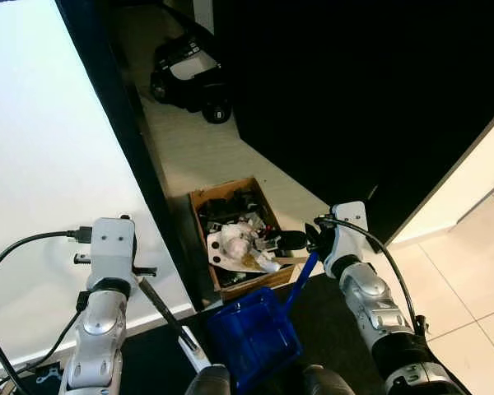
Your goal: Sweep floor
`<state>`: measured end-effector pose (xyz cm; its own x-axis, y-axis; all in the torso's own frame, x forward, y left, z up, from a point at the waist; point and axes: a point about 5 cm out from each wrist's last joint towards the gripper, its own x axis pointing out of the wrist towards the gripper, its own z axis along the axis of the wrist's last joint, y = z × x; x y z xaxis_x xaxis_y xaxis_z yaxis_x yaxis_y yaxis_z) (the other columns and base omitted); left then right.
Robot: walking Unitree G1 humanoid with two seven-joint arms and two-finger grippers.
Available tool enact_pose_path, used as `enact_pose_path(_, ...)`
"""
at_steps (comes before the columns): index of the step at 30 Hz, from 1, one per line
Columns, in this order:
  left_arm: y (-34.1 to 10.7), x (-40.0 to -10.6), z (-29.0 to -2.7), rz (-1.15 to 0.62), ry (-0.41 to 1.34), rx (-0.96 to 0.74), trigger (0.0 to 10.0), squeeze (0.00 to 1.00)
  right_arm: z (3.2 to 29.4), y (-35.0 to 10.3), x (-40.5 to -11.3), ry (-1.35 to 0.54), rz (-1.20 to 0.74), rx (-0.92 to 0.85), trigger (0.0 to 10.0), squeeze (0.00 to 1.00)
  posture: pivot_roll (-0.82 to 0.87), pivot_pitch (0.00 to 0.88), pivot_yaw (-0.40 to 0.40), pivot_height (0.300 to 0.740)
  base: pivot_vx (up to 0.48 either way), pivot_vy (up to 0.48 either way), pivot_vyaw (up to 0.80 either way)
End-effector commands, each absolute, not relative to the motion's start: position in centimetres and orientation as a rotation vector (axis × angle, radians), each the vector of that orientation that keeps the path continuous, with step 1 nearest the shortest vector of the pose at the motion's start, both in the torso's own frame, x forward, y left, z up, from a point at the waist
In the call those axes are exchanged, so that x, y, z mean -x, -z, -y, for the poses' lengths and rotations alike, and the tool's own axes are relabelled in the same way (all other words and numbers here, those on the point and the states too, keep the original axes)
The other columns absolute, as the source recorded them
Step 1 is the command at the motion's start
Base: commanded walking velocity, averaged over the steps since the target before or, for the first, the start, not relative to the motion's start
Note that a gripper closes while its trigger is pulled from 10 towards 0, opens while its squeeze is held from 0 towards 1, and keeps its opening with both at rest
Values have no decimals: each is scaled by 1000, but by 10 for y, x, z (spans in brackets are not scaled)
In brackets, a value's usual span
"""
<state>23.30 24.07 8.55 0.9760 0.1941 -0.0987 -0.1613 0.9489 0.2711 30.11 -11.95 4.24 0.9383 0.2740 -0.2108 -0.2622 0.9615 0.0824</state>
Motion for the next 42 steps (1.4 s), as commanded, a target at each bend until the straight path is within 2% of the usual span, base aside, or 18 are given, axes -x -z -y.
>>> enact_pose_path(1,-86,-234,-237,-115,-160,-270,10000,0,122,-45,-303,-250,-201,-66,10000,0,182,4,11,740,0,0,0)
enact_pose_path(11,-92,-255,-223,-99,-64,-278,10000,0,122,-41,-299,-184,-194,-101,10000,0,147,0,63,740,0,0,0)
enact_pose_path(30,-87,-251,-218,-102,-73,-248,10000,0,122,-43,-302,-201,-192,-86,10000,0,160,3,33,740,0,0,0)
enact_pose_path(42,-87,-250,-219,-104,-76,-249,10000,0,121,-42,-300,-206,-199,-86,10000,0,163,7,33,740,-316,0,0)
